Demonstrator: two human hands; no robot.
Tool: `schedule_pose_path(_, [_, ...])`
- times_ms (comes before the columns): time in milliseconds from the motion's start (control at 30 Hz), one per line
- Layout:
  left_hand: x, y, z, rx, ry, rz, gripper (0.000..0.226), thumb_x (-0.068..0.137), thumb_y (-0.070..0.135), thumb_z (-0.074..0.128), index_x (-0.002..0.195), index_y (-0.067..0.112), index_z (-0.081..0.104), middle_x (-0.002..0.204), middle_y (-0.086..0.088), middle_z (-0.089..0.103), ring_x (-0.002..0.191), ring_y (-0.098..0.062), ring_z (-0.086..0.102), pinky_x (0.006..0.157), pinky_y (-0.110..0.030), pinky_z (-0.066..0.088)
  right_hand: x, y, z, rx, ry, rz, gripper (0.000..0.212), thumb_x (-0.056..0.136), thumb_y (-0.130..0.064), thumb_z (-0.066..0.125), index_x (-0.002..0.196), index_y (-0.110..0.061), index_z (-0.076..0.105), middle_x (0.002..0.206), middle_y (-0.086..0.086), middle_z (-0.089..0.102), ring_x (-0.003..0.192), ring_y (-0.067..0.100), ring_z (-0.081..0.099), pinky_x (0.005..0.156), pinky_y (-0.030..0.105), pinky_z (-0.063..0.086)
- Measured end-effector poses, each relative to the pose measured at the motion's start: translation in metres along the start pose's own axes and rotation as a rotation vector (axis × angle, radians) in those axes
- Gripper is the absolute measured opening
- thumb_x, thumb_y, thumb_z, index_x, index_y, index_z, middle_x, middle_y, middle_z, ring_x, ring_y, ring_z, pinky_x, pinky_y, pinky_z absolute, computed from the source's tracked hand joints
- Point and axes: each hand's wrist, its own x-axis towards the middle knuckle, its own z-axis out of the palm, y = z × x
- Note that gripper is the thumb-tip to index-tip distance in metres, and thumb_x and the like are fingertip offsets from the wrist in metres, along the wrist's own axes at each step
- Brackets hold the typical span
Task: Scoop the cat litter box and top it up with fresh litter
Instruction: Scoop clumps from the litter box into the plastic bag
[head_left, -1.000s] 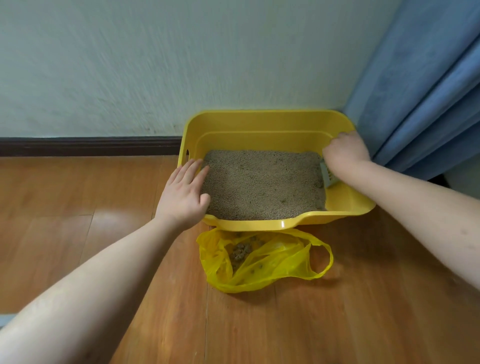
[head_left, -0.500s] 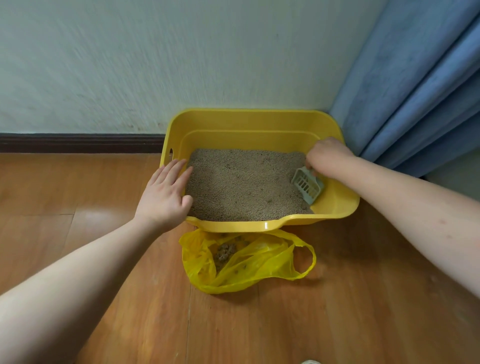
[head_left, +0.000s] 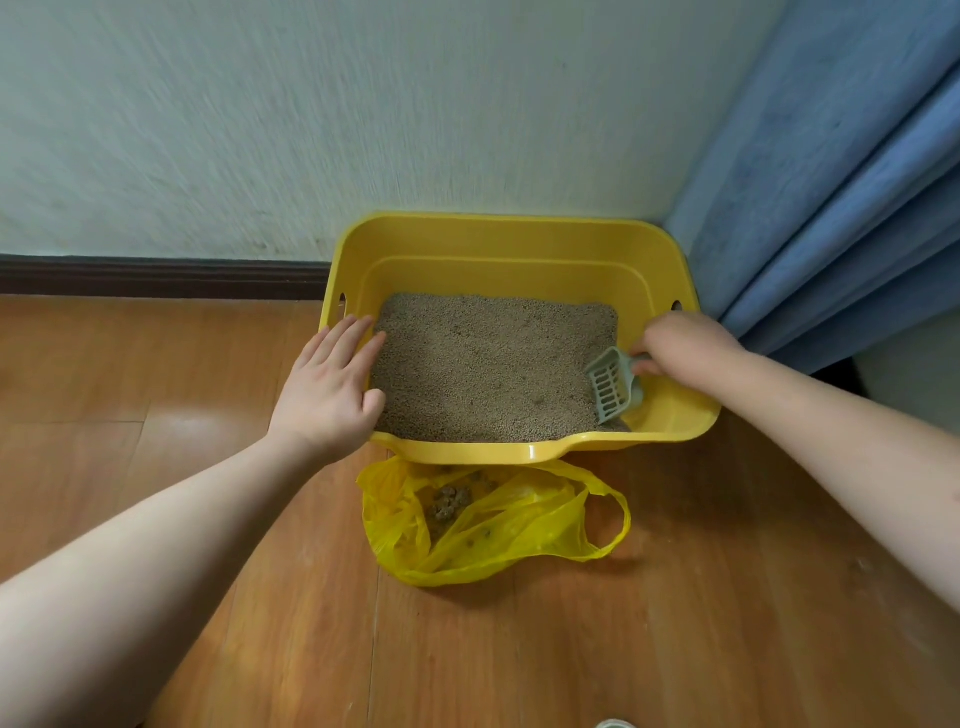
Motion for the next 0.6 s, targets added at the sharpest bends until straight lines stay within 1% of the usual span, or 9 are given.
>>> schedule_pose_path(100, [0.0, 0.0, 0.001, 0.001, 0.005, 0.002, 0.072, 0.081, 0.038, 0.025, 0.148, 0.013, 0.04, 0.159, -0.008, 0.027, 0.149, -0.022, 0.016, 0.122, -0.039, 0.007, -0.002, 0.006, 0.005, 0.056, 0.031, 0.017, 0.039, 0.095, -0.044, 0.051, 0.13, -0.029, 0.058, 0.111, 0.005, 0.064, 0.101, 0.026, 0.059, 0.08, 0.035, 0.049])
schedule_pose_path(200, [0.0, 0.0, 0.001, -0.005, 0.003, 0.003, 0.072, 0.082, 0.037, 0.026, 0.148, 0.013, 0.039, 0.16, -0.008, 0.027, 0.15, -0.022, 0.015, 0.122, -0.039, 0.006, 0.001, 0.003, 0.005, 0.148, 0.046, 0.025, 0.039, 0.095, -0.043, 0.051, 0.131, -0.028, 0.058, 0.116, 0.006, 0.064, 0.104, 0.026, 0.058, 0.079, 0.034, 0.045])
schedule_pose_path(300, [0.0, 0.001, 0.001, 0.002, 0.005, 0.001, 0.072, 0.082, 0.037, 0.026, 0.148, 0.013, 0.04, 0.159, -0.008, 0.027, 0.149, -0.022, 0.016, 0.122, -0.038, 0.006, 0.007, -0.004, 0.009, 0.242, 0.028, 0.024, 0.038, 0.094, -0.043, 0.053, 0.128, -0.028, 0.06, 0.12, 0.002, 0.064, 0.106, 0.024, 0.058, 0.076, 0.032, 0.042])
schedule_pose_path(400, [0.0, 0.0, 0.0, -0.004, 0.003, -0.005, 0.072, 0.081, 0.037, 0.026, 0.148, 0.013, 0.039, 0.16, -0.008, 0.027, 0.149, -0.022, 0.015, 0.122, -0.039, 0.006, 0.015, -0.013, 0.015, 0.375, 0.02, 0.04, 0.038, 0.092, -0.045, 0.057, 0.127, -0.03, 0.06, 0.122, 0.0, 0.064, 0.102, 0.022, 0.058, 0.073, 0.031, 0.041])
schedule_pose_path(500, [0.0, 0.002, -0.001, 0.005, -0.004, -0.009, 0.072, 0.082, 0.037, 0.026, 0.149, 0.014, 0.038, 0.16, -0.007, 0.025, 0.15, -0.022, 0.014, 0.122, -0.038, 0.004, 0.021, -0.028, 0.022, 0.466, 0.006, 0.063, 0.038, 0.092, -0.043, 0.058, 0.127, -0.03, 0.059, 0.118, 0.0, 0.064, 0.09, 0.016, 0.054, 0.071, 0.03, 0.042])
schedule_pose_path(600, [0.0, 0.002, -0.002, 0.003, -0.007, -0.009, 0.072, 0.082, 0.037, 0.025, 0.149, 0.015, 0.038, 0.16, -0.008, 0.025, 0.15, -0.021, 0.014, 0.122, -0.036, 0.002, 0.027, -0.047, 0.032, 0.532, -0.015, 0.07, 0.039, 0.094, -0.042, 0.055, 0.129, -0.026, 0.057, 0.12, 0.002, 0.063, 0.089, 0.017, 0.055, 0.07, 0.031, 0.044])
